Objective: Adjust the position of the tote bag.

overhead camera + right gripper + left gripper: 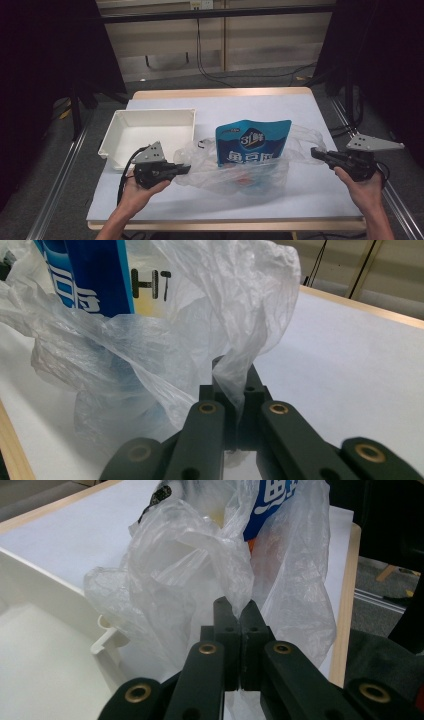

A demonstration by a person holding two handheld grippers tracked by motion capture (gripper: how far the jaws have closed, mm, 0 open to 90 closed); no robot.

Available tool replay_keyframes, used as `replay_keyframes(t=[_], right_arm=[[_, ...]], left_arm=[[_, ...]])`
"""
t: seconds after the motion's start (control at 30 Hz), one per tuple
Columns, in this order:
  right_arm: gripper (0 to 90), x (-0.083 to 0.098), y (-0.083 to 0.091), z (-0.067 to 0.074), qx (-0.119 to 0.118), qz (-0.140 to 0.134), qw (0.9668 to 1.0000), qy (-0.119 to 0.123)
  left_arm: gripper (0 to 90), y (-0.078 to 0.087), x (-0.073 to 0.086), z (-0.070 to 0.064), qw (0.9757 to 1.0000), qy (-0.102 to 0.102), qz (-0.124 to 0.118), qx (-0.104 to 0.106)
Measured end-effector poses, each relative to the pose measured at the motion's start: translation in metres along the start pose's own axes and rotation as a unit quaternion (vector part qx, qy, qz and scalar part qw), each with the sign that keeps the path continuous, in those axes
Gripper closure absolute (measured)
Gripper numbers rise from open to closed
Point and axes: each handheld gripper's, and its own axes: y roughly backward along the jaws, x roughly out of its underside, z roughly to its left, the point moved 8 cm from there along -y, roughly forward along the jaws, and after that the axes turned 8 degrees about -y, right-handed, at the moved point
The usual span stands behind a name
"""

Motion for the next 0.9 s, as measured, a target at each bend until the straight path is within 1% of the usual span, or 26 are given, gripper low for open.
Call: replay_keyframes(t=[0.03,0.07,0.1,0.13,0.17,0.2,0.23,0.33,0.43,0.53,0.57,0.63,0.67,0.73,0.77,0.83,0.9], right_arm=[[90.0,0.001,0.000,-0.001,0.001,0.001,1.0000,0.000],[90.0,0.002,-0.001,-0.002,0.001,0.003,1.0000,0.001],[90.0,0.004,-0.002,-0.002,-0.002,0.007,1.0000,0.000],[90.0,0.004,-0.002,-0.002,-0.002,0.007,1.0000,0.000],[90.0,0.005,-0.003,-0.001,-0.004,0.010,0.9999,0.001],[90.0,0.006,-0.004,0.000,-0.007,0.013,0.9999,0.002],[90.0,0.008,-0.007,0.001,-0.008,0.019,0.9998,0.002],[90.0,0.010,-0.009,0.002,-0.009,0.025,0.9997,0.003],[90.0,0.013,-0.012,0.002,-0.007,0.032,0.9994,0.007],[90.0,0.018,-0.016,0.001,-0.005,0.042,0.9991,0.007],[90.0,0.019,-0.017,0.000,-0.005,0.045,0.9990,0.006],[90.0,0.024,-0.019,-0.002,-0.005,0.050,0.9987,0.003],[90.0,0.024,-0.019,-0.002,-0.005,0.050,0.9987,0.003],[90.0,0.026,-0.020,-0.003,-0.001,0.050,0.9987,0.006],[90.0,0.025,-0.020,-0.002,-0.004,0.049,0.9988,0.006],[90.0,0.022,-0.017,0.002,-0.006,0.042,0.9991,0.004],[90.0,0.024,-0.013,0.006,-0.006,0.048,0.9988,0.010]], left_arm=[[89.6,-0.002,0.000,-0.001,1.0000,0.003,-0.001,0.002],[89.7,-0.002,0.002,-0.001,1.0000,-0.003,0.008,0.002],[89.7,-0.003,0.002,-0.002,1.0000,0.000,0.006,0.000],[89.7,-0.004,0.003,-0.001,0.9999,-0.003,0.011,-0.001],[89.7,-0.005,0.005,-0.001,0.9999,0.000,0.014,-0.002],[89.7,-0.005,0.007,0.000,0.9998,-0.005,0.020,-0.004],[89.7,-0.006,0.008,0.000,0.9997,-0.003,0.022,-0.003],[89.7,-0.007,0.011,0.001,0.9997,-0.001,0.025,-0.003],[89.7,-0.009,0.016,0.001,0.9994,-0.002,0.036,-0.002],[89.7,-0.012,0.019,0.000,0.9990,-0.004,0.046,0.002],[89.7,-0.015,0.019,-0.002,0.9990,-0.003,0.044,0.003],[89.7,-0.016,0.021,-0.003,0.9985,-0.009,0.053,0.006],[89.7,-0.017,0.022,-0.003,0.9986,-0.008,0.051,0.009],[89.7,-0.018,0.025,-0.004,0.9982,-0.006,0.059,0.010],[89.7,-0.018,0.026,-0.004,0.9985,0.000,0.055,0.008],[89.7,-0.015,0.023,-0.007,0.9988,0.004,0.047,0.013],[89.7,-0.013,0.022,-0.010,0.9985,-0.003,0.053,0.007]])
